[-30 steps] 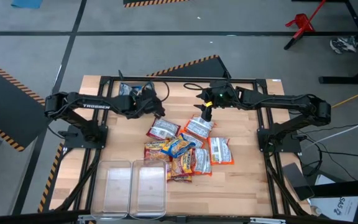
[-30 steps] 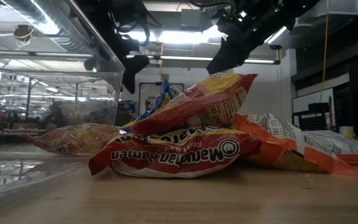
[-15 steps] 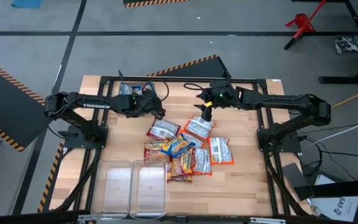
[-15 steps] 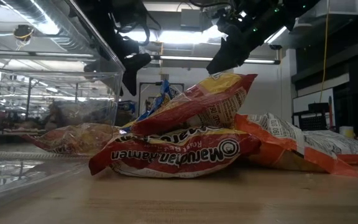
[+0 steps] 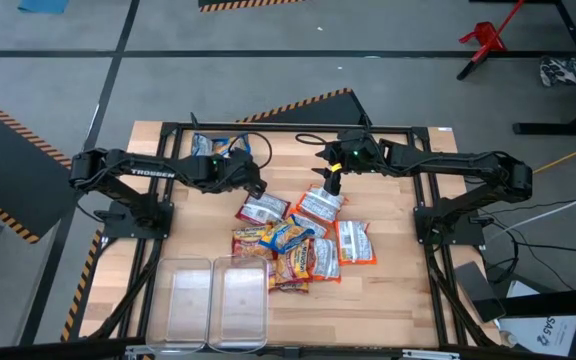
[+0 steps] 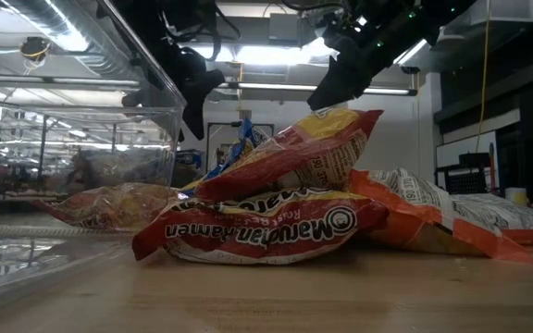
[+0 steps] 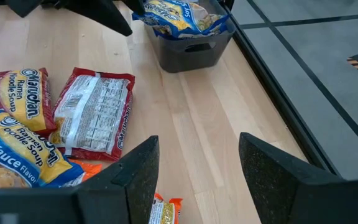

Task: Sort Maruchan noodles
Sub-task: Put the blue noodle pack into the black bin

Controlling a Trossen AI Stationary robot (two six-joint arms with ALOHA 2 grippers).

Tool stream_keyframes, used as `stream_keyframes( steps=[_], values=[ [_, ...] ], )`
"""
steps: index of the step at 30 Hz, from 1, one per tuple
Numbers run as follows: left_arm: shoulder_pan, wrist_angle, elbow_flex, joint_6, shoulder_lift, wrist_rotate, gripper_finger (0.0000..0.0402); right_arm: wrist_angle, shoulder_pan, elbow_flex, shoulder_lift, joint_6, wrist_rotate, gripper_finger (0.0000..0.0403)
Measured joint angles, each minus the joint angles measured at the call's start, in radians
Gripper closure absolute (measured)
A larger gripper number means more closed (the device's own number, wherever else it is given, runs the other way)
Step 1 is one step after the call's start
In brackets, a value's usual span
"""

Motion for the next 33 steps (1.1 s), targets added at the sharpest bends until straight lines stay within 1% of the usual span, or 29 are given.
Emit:
stream_keyframes(
  steps=[6,10,14,18,21,25,30,33],
  values=[
    [0.000,-0.015,0.000,0.011,0.000,0.002,0.0195,0.000,0.000,0.000,0.000,-0.005,0.000,0.0196],
    [0.000,-0.007,0.000,0.042,-0.015,0.027,0.0195,0.000,0.000,0.000,0.000,-0.018,0.000,0.0196],
    [0.000,-0.009,0.000,0.082,-0.050,0.028,0.0196,0.001,0.000,0.000,0.000,-0.020,0.000,0.0196],
    [0.000,-0.001,-0.001,0.111,-0.130,0.030,0.0195,0.001,0.000,0.001,0.000,-0.015,0.000,0.0196],
    [-0.002,0.049,-0.001,0.164,-0.192,0.062,0.0195,0.001,0.000,0.001,0.000,-0.013,0.000,0.0196],
    [-0.020,0.138,-0.001,0.250,-0.251,0.070,0.0195,0.002,0.000,0.001,0.000,-0.012,0.000,0.0196],
    [-0.037,0.164,-0.001,0.283,-0.262,0.077,0.0196,0.002,0.000,0.001,0.000,-0.010,0.000,0.0196],
    [-0.049,0.225,-0.001,0.282,-0.262,0.101,0.0195,0.004,0.000,0.001,0.000,-0.010,0.000,0.0196]
  ],
)
